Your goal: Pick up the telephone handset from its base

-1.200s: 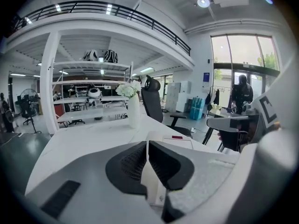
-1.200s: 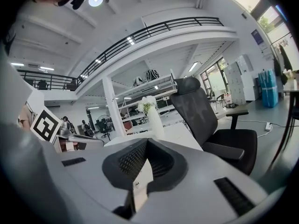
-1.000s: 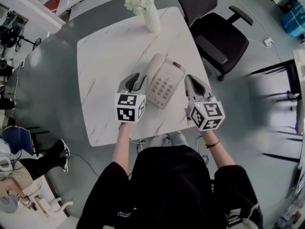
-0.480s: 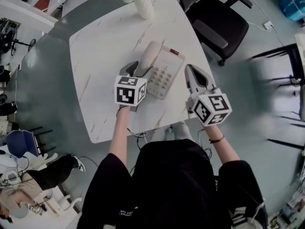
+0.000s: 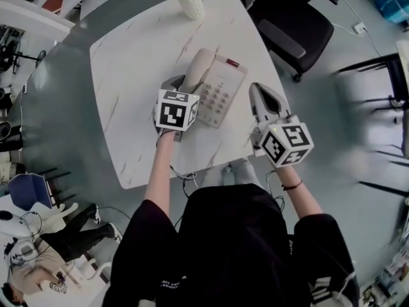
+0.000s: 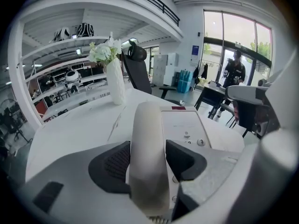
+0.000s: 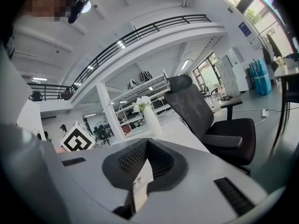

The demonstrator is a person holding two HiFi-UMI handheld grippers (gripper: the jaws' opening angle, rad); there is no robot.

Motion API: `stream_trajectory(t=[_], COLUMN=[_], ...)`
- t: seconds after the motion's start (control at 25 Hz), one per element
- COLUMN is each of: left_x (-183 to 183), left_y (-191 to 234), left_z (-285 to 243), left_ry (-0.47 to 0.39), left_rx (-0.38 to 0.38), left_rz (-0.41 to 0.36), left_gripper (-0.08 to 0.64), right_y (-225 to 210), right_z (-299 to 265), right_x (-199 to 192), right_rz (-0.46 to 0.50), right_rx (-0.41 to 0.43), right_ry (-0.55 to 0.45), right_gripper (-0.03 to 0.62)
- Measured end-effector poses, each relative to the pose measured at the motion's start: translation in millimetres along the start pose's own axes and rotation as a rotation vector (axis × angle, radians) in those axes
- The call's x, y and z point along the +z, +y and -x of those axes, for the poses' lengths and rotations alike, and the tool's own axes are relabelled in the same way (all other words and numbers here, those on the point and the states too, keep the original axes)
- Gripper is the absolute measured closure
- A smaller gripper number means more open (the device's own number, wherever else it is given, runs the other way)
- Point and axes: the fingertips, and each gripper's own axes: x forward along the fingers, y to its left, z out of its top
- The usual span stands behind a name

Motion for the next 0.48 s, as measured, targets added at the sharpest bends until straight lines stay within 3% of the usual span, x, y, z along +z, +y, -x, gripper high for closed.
stream_trajectory(t=[0.48], left_x=[-1.7], left_y=[1.2], left_z=[-2.7], left_ry=[0.044], left_rx=[0.025], left_rz=[-0.008], left_gripper=[0.346], right_y=[-3.5], right_z=[7.8], right_x=[-1.0], right_rz=[-0.007], right_rx=[-0.004], right_ry=[-0.004], right_gripper=[0.601])
